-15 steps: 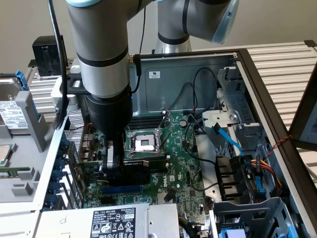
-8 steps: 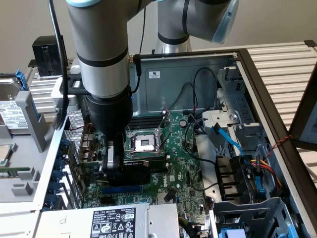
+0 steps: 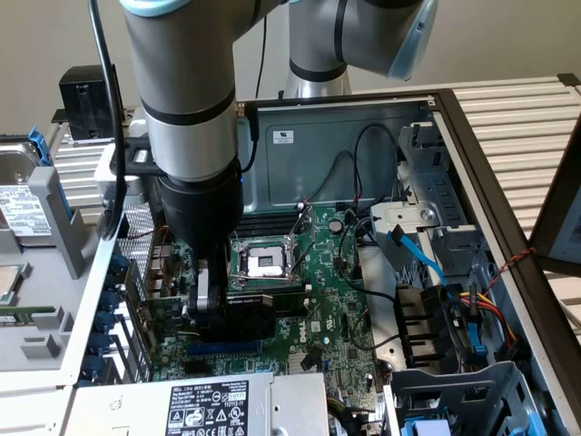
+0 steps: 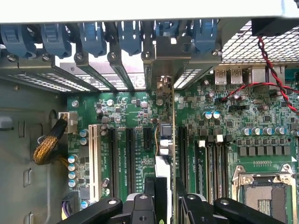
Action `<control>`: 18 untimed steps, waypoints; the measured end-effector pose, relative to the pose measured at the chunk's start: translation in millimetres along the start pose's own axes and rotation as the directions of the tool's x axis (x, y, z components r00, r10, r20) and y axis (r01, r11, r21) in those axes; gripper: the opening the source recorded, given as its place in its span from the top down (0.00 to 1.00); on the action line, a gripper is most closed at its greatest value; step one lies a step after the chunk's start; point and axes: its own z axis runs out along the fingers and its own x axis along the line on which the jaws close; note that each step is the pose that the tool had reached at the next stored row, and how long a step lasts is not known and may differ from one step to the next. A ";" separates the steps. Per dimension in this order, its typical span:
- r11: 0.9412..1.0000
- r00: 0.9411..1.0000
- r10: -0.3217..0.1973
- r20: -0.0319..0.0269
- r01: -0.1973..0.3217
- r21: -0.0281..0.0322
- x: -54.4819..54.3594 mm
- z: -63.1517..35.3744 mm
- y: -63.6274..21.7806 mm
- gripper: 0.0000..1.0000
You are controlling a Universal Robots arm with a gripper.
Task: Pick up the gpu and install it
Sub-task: 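Insert the gpu into the slot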
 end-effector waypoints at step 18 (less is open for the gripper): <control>1.000 1.000 0.000 0.000 0.000 -0.004 -0.3 2.0 -0.1 0.73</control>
